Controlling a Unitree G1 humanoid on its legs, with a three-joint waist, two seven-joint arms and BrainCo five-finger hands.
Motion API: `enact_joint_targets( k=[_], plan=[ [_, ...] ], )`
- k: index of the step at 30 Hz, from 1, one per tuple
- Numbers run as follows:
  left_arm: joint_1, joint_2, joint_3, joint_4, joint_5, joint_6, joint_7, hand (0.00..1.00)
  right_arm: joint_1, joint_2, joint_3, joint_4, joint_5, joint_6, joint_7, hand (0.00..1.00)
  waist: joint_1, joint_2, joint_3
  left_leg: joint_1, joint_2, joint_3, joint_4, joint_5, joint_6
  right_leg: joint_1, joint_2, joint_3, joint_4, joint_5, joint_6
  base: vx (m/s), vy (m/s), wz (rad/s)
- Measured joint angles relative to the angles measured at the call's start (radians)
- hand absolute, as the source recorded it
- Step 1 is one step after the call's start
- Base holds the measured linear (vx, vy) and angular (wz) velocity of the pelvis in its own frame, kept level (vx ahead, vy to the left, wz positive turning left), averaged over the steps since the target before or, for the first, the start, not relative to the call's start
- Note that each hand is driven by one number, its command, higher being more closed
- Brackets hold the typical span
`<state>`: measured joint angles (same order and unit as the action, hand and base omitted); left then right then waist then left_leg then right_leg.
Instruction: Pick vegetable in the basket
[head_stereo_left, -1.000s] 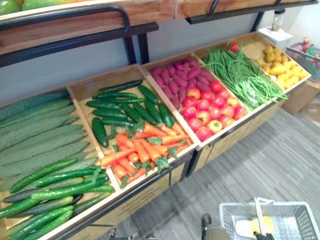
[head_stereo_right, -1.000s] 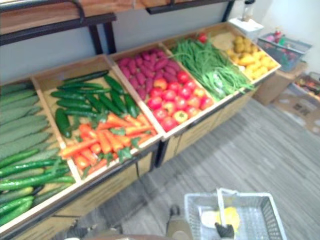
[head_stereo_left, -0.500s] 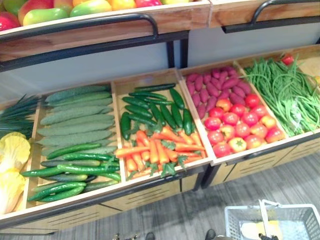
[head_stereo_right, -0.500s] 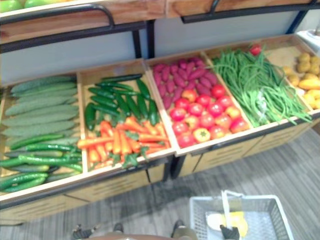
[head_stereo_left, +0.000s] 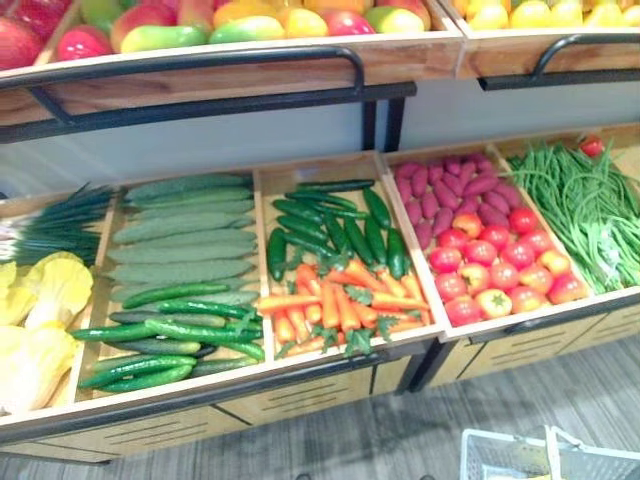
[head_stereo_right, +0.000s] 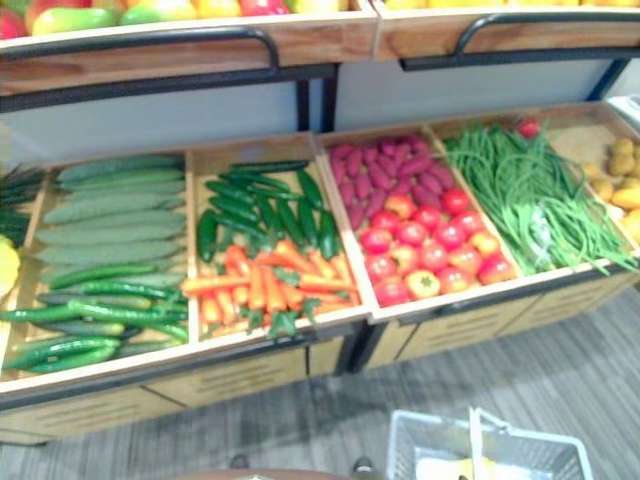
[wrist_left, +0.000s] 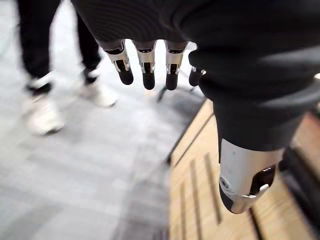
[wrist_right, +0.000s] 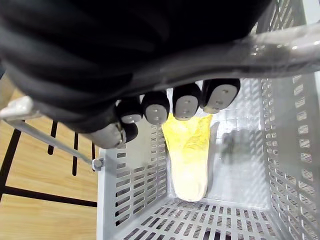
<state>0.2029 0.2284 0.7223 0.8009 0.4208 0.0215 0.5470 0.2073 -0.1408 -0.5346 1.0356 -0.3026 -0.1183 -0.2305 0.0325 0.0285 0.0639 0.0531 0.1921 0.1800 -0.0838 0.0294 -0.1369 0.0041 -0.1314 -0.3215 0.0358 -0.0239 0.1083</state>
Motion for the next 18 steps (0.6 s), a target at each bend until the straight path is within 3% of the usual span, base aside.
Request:
enact_joint_targets(
  k=[3,8,12,14,18],
  plan=[
    [0.047,0.005,-0.123,-0.276,0.141,-0.024,0.039,0.0,0.014,-0.003,0.006,-0.012,0.001,-0.017,-0.01,1.0,0.005,0.013,-0.013,-0.012,-0.004,-0.003,0.001,-0.003,0.001,-0.003,-0.006,-0.01,-0.001,0.0,0.0,-0.01,0.008,0.08],
    [0.068,-0.025,-0.252,-0.529,0.238,-0.043,0.039,0.0,0.014,-0.006,0.058,-0.038,0.007,-0.016,-0.008,1.0,0.002,0.017,-0.018,-0.016,-0.003,-0.002,0.0,-0.001,0.003,-0.01,-0.002,-0.009,0.0,0.0,0.0,0.04,-0.003,0.0],
    [0.057,0.022,-0.343,-0.592,0.313,-0.081,0.034,0.0,0.008,-0.021,0.12,-0.047,0.006,-0.017,0.0,1.0,-0.003,0.014,-0.021,-0.013,-0.003,0.001,-0.001,0.001,-0.002,-0.011,-0.001,0.0,0.002,0.007,-0.001,0.08,0.001,-0.03],
    [0.048,0.092,-0.393,-0.592,0.348,-0.109,0.013,0.0,-0.002,-0.029,0.141,-0.047,0.006,-0.017,0.002,1.0,-0.007,0.012,-0.023,-0.007,-0.003,0.004,-0.001,0.0,-0.002,-0.014,0.0,0.005,0.003,0.007,-0.001,0.08,-0.002,-0.03],
    [0.033,0.147,-0.449,-0.587,0.347,-0.146,-0.052,0.0,-0.019,-0.05,0.154,-0.048,0.002,-0.022,0.023,1.0,-0.005,0.01,-0.022,0.004,-0.004,0.028,-0.001,-0.005,0.001,-0.017,0.001,0.027,0.003,0.007,-0.002,0.03,0.003,-0.15]
  ],
)
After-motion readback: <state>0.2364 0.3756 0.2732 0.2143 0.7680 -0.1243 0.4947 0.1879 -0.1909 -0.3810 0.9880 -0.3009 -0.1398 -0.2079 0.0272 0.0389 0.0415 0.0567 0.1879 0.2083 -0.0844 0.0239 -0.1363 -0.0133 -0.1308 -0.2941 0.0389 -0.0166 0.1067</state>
